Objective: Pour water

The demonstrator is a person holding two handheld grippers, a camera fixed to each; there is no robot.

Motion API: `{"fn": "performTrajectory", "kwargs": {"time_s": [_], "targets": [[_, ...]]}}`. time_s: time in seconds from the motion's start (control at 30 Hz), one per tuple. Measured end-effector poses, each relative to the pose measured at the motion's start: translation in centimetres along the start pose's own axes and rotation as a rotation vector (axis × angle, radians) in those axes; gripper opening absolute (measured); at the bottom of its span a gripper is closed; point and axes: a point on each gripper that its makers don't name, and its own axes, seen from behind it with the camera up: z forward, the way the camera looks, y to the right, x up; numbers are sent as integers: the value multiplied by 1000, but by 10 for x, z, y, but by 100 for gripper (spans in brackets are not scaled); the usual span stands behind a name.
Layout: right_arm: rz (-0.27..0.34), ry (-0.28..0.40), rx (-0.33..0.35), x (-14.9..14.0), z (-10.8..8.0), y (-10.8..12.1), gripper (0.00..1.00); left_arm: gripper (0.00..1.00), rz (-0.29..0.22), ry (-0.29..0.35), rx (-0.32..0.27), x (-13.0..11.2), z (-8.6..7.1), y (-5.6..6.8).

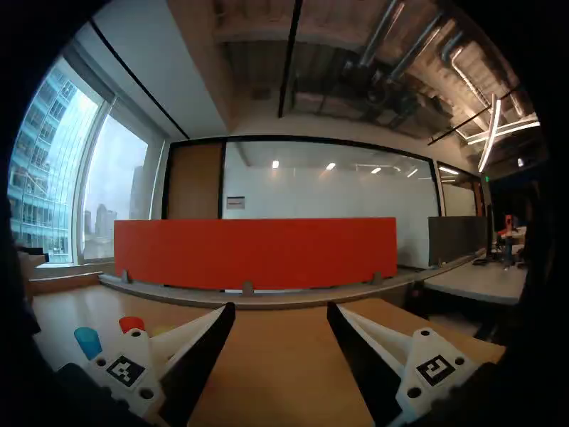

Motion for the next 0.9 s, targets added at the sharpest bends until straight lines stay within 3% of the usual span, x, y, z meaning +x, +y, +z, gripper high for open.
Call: {"fn": "performTrajectory", "kwargs": {"time_s": [0.27, 0.6, 0.9], "targets": [[7, -24, -15, -7, -2, 7, 100, 97, 38, 1, 26, -11, 5, 1], [48, -19, -13, -7, -5, 3, 100, 97, 20, 3, 40, -31, 10, 0], [64, -24, -21, -9, -6, 4, 99, 97, 9, 2, 43, -49, 12, -12]]}}
